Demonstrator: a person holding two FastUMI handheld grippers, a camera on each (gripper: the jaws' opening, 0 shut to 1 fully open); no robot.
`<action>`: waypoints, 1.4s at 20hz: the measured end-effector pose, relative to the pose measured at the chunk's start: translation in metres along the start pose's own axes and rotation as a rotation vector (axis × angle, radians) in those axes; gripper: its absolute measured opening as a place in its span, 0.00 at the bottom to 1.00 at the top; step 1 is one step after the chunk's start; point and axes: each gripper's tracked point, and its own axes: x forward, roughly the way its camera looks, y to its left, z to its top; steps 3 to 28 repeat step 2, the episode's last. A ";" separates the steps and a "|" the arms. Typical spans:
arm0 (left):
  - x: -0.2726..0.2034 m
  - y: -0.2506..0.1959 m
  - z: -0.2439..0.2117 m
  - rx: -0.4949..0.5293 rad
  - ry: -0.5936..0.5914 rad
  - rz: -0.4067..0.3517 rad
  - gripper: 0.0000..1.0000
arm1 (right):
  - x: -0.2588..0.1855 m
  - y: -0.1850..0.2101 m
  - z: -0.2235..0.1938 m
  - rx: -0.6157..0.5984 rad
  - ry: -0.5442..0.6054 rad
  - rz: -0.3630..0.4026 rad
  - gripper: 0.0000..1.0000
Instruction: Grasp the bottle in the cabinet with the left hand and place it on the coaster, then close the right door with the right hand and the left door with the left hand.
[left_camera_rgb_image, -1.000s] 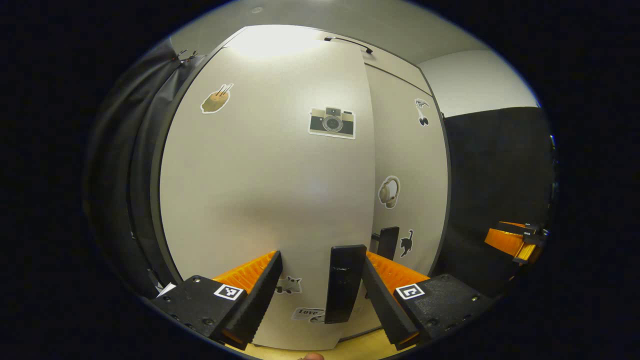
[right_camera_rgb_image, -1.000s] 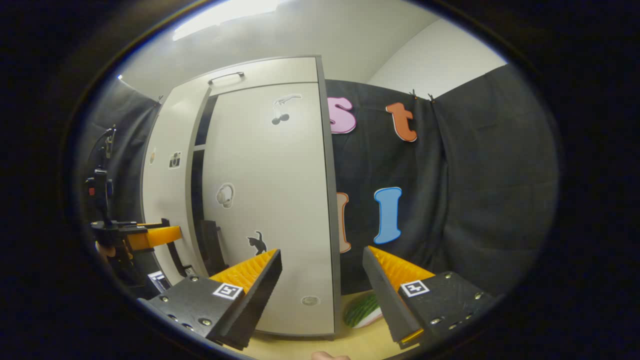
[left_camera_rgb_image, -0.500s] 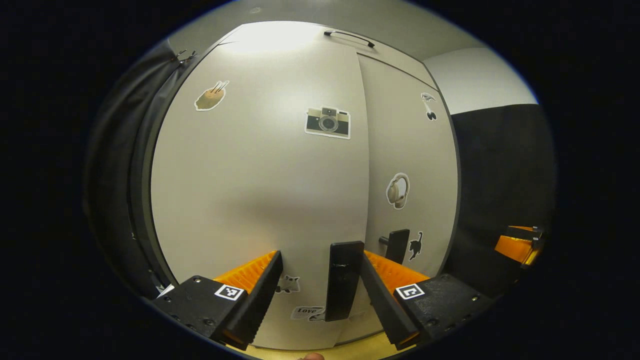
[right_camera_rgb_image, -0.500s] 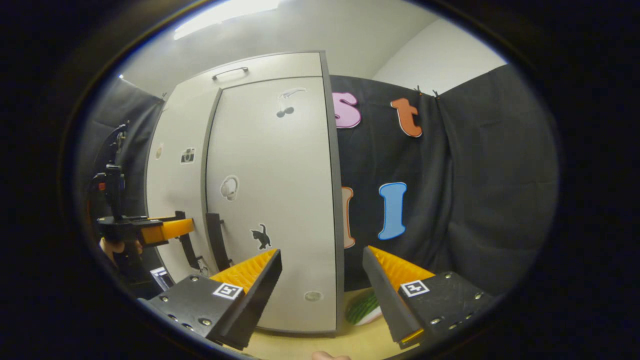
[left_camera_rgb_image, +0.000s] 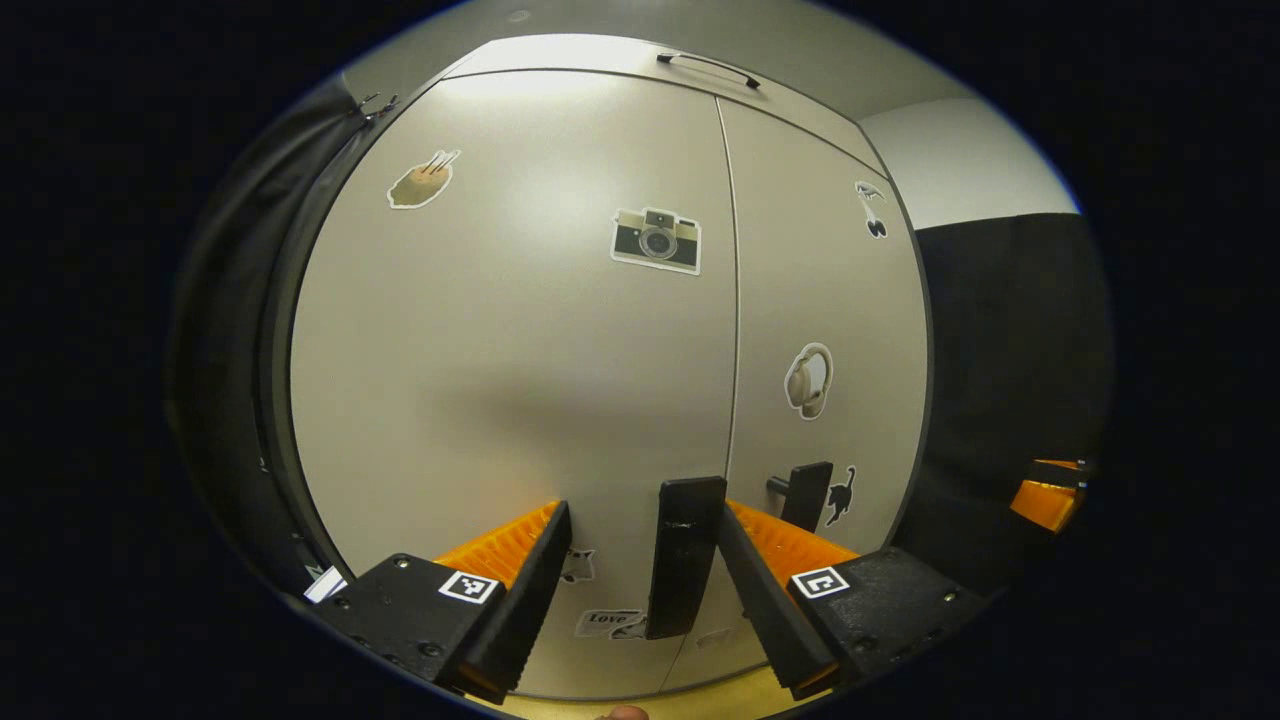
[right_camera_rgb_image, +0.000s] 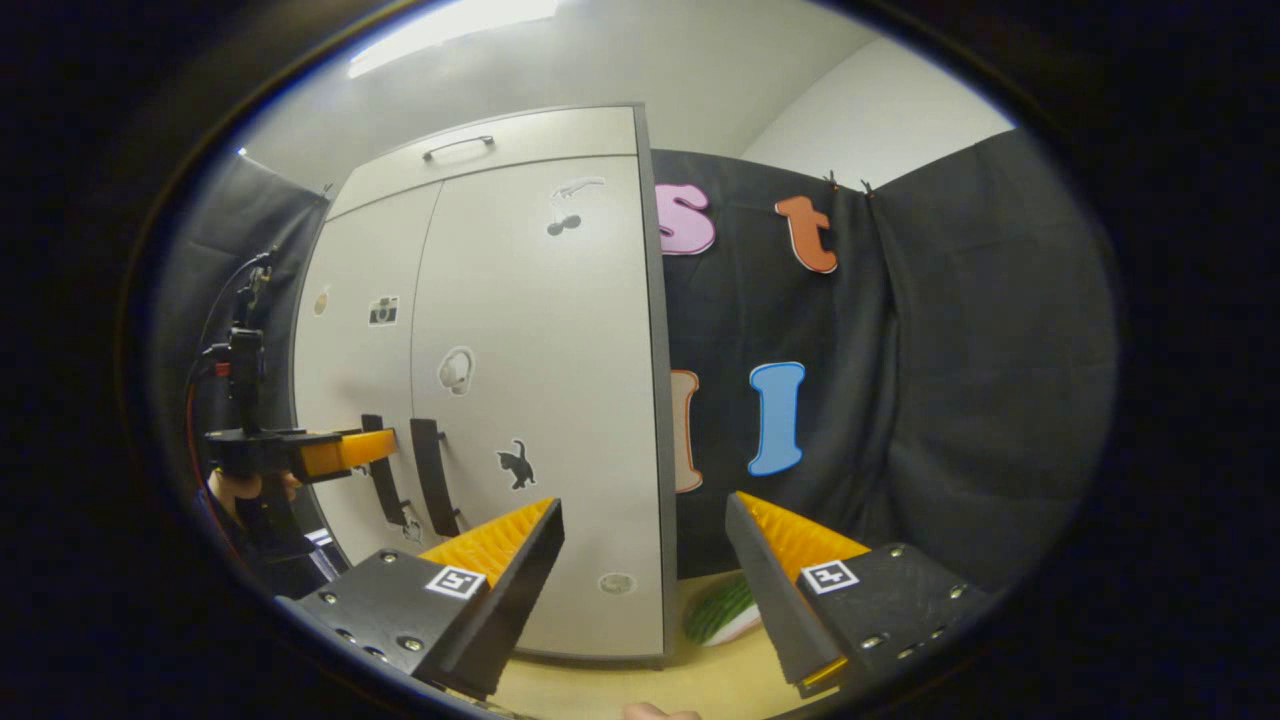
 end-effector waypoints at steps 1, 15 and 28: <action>0.001 0.000 0.000 0.000 -0.003 -0.001 0.91 | -0.001 -0.001 0.000 0.000 0.000 0.001 0.97; 0.001 0.000 0.000 0.003 -0.005 0.000 0.91 | -0.001 0.000 0.001 0.000 0.001 0.004 0.99; 0.001 0.000 0.000 0.003 -0.005 0.000 0.91 | -0.001 0.000 0.001 0.000 0.001 0.004 0.99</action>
